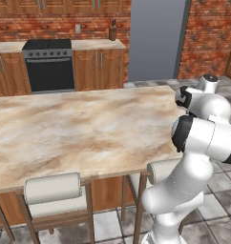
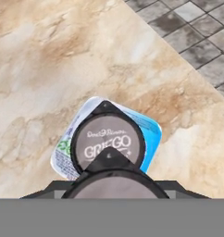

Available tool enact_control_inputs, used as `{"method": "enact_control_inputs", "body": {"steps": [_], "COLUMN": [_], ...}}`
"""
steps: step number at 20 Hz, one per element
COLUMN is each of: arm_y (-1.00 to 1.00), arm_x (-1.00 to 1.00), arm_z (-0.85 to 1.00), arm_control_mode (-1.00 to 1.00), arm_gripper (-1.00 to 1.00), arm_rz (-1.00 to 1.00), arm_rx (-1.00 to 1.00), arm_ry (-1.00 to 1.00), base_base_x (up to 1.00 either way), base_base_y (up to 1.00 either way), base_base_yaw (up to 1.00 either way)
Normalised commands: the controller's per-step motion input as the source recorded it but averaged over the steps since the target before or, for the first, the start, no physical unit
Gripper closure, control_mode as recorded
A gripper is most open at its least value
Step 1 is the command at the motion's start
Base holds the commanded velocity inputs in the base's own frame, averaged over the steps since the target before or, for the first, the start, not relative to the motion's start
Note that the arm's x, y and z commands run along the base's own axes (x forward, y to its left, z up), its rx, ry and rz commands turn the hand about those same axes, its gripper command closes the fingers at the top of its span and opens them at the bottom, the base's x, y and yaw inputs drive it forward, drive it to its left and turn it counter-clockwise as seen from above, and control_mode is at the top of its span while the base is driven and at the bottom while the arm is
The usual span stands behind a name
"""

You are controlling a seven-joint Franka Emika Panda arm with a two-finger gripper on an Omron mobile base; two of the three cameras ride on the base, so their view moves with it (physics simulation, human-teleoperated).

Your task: Stack the yogurt containers by placing the smaller containers on top of the larger containers.

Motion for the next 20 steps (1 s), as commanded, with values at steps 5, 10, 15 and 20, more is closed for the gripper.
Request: {"method": "enact_control_inputs", "body": {"steps": [5,10,15,20], "arm_y": [-0.08,-0.02,0.00,-0.02], "arm_x": [0.08,0.11,0.10,0.08], "arm_z": [-0.08,-0.08,-0.07,-0.08], "arm_control_mode": [-1.00,-1.00,-1.00,-1.00], "arm_gripper": [1.00,1.00,1.00,1.00], "arm_rz": [0.00,0.00,0.00,0.00], "arm_rx": [0.00,0.00,0.00,0.00], "arm_ry": [0.00,0.00,0.00,0.00], "base_base_x": [0.00,0.00,0.00,0.00], "base_base_y": [0.00,0.00,0.00,0.00], "base_base_yaw": [0.00,0.00,0.00,0.00]}}
